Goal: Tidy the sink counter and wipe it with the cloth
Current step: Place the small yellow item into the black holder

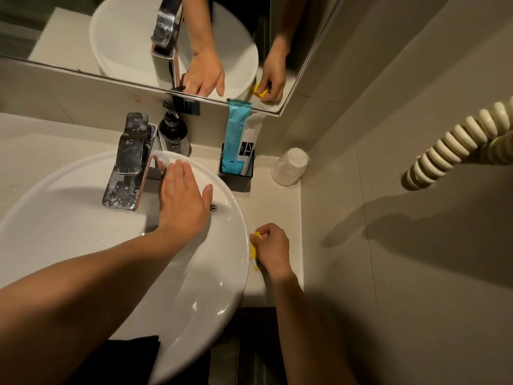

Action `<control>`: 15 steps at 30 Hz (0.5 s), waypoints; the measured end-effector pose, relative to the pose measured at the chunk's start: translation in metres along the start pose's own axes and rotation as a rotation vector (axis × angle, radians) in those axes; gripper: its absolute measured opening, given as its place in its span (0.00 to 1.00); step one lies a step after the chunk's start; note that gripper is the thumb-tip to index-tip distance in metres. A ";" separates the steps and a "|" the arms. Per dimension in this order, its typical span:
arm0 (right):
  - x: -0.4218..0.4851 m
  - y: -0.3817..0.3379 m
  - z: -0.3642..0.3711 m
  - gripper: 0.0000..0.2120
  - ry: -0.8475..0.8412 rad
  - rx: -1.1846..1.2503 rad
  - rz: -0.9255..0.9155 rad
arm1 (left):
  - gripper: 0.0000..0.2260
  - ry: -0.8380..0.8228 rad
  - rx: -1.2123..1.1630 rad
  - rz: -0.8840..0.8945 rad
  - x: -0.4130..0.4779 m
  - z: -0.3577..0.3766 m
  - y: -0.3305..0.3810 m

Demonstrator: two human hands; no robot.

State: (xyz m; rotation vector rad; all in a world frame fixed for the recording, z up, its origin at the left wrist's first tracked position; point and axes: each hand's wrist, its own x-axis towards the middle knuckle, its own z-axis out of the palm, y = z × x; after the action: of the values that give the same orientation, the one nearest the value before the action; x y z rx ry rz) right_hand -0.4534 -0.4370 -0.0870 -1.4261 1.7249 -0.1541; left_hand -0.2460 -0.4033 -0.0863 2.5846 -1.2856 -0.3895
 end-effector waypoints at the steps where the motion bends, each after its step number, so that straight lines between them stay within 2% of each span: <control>1: 0.001 0.001 -0.003 0.02 0.014 0.027 0.002 | 0.33 0.001 0.000 0.002 0.000 0.000 0.000; 4: 0.000 -0.002 -0.017 0.07 0.037 0.104 0.001 | 0.33 0.003 -0.001 0.003 -0.001 -0.001 0.000; 10: 0.004 -0.038 -0.051 0.05 0.044 0.332 -0.038 | 0.33 0.005 0.016 0.006 -0.002 -0.005 0.002; 15: 0.015 -0.092 -0.069 0.06 0.090 0.440 -0.216 | 0.33 0.005 0.007 0.012 -0.002 -0.006 0.002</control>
State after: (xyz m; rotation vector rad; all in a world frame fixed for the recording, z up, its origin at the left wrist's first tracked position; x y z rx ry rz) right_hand -0.4313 -0.5091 0.0009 -1.2813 1.4839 -0.6812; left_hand -0.2464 -0.4020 -0.0799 2.5806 -1.3030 -0.3767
